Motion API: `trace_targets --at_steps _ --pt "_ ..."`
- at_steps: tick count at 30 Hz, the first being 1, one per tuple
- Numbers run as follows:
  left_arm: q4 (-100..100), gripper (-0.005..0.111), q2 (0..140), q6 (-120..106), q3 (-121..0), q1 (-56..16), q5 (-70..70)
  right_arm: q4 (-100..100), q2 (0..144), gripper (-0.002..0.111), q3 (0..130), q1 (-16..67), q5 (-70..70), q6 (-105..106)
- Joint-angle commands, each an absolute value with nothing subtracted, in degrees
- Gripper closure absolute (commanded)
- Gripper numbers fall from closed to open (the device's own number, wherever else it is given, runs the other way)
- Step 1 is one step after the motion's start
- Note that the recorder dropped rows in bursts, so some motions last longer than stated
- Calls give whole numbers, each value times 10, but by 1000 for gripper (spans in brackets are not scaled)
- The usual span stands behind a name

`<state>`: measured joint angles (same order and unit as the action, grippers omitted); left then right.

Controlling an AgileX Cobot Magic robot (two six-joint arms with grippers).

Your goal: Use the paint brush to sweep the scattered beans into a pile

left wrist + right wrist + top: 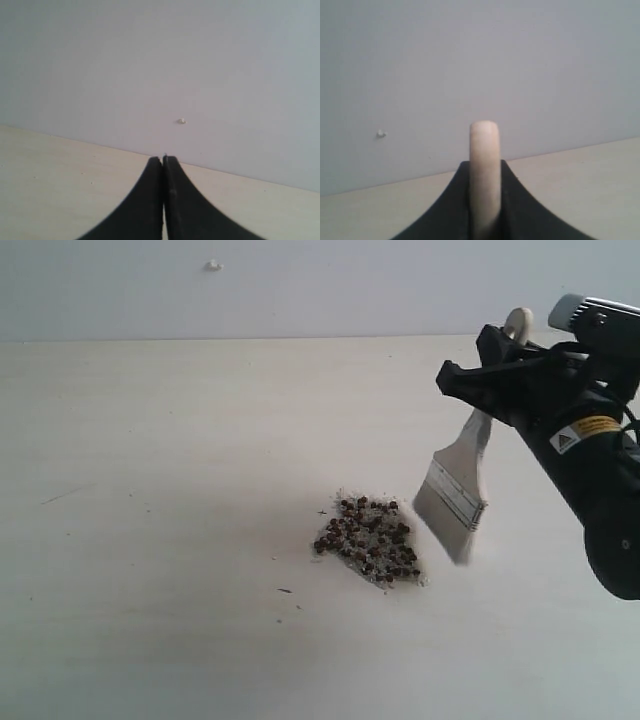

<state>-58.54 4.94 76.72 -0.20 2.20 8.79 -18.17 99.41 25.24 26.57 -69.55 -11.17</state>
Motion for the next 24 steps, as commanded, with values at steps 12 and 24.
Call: trace_targets --at_steps 12,24 --pt "-581 107 46 767 0 22 89 -155 929 108 135 267 -700 -187" --pt "-581 107 46 767 0 22 89 -126 913 108 81 267 -700 -179"
